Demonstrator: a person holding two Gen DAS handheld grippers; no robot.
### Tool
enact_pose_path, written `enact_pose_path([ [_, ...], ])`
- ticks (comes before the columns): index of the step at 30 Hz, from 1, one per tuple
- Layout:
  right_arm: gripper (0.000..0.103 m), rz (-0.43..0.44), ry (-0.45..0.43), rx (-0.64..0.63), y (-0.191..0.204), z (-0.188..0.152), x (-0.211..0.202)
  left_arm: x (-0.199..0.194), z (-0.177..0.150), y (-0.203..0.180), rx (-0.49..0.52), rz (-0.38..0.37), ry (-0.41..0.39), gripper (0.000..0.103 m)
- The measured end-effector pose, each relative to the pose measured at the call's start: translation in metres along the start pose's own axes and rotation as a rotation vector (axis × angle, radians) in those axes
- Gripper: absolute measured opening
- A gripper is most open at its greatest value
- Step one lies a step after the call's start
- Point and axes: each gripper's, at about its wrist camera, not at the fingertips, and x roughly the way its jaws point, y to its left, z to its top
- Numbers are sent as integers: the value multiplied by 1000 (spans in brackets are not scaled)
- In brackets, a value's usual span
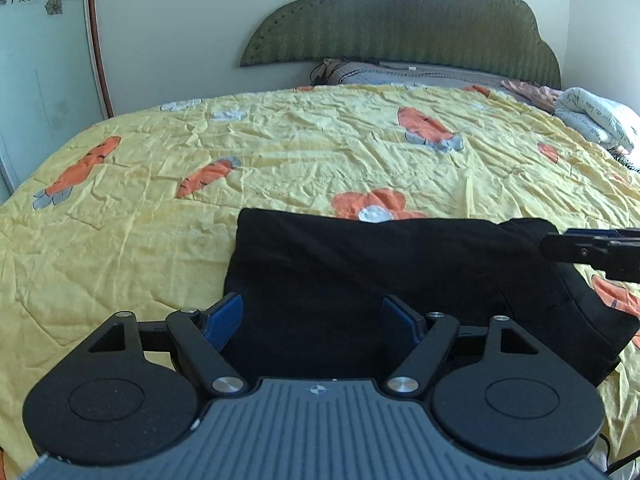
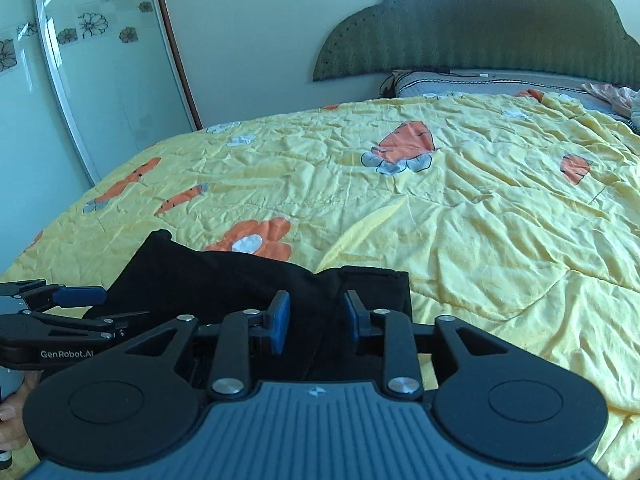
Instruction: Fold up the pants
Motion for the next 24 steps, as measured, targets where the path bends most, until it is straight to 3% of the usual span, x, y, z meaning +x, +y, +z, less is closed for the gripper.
enact_pose_path([
  [1, 70, 3, 0, 14, -5, -2, -5, -4, 0, 7, -3, -6, -12, 83],
  [2, 73, 6, 1, 24, -11, -5, -9, -8, 0, 15, -6, -13, -19, 84],
  [12, 73, 146, 109, 223, -58, -30, -11, -7, -12, 76, -122, -127, 52, 85],
  [16, 74, 234, 137, 309, -71, -37, -7, 4, -18, 92, -188, -263, 138, 82],
  [20, 74, 439, 203, 331, -78, -38, 3, 19, -20, 103, -263, -398, 215, 82],
  [24, 75, 540, 246, 351, -84, -32, 19, 30, -19, 109, -331, -516, 238, 78],
])
